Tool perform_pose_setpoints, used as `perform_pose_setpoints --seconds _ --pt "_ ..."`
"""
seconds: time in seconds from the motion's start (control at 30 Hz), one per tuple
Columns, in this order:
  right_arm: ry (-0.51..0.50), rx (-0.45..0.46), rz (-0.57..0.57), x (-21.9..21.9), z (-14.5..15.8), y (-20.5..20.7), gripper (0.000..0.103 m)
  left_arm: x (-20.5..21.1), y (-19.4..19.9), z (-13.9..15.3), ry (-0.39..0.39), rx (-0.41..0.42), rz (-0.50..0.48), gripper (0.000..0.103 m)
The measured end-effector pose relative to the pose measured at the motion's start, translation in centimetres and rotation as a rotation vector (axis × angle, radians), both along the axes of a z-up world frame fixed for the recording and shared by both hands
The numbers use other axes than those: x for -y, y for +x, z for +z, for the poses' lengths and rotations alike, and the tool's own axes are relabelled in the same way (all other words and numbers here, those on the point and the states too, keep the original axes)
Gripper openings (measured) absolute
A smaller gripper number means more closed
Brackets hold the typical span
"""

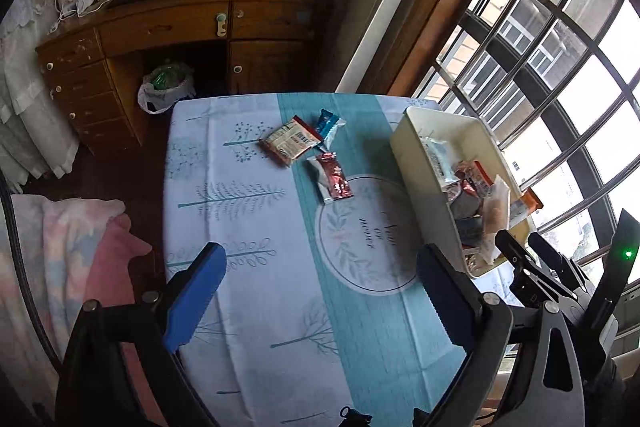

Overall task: Organize snacks
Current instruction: 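Withdraw both tools from the tray toward the remaining snacks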

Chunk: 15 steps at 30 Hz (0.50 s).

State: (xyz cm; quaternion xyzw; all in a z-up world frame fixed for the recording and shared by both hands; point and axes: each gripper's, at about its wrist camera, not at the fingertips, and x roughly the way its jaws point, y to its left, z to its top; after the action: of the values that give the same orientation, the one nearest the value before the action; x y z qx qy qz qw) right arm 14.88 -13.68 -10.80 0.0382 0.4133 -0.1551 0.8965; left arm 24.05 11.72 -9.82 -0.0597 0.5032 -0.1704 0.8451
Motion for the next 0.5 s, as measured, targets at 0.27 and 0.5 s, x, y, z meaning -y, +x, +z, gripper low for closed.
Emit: perform_pose_setpoints --seconds 0.27,0.5 --pt "0.015 -0.001 0.016 -3.6 -1.8 3.0 0.074 -0.5 5.2 -2.2 0.058 -0.048 -0.024 0.096" --pt "0.026 -0.025 0.08 -5.2 -4.9 7.2 0.077 2.4 11.0 -6.2 0.142 -0.124 -0.079 0.095"
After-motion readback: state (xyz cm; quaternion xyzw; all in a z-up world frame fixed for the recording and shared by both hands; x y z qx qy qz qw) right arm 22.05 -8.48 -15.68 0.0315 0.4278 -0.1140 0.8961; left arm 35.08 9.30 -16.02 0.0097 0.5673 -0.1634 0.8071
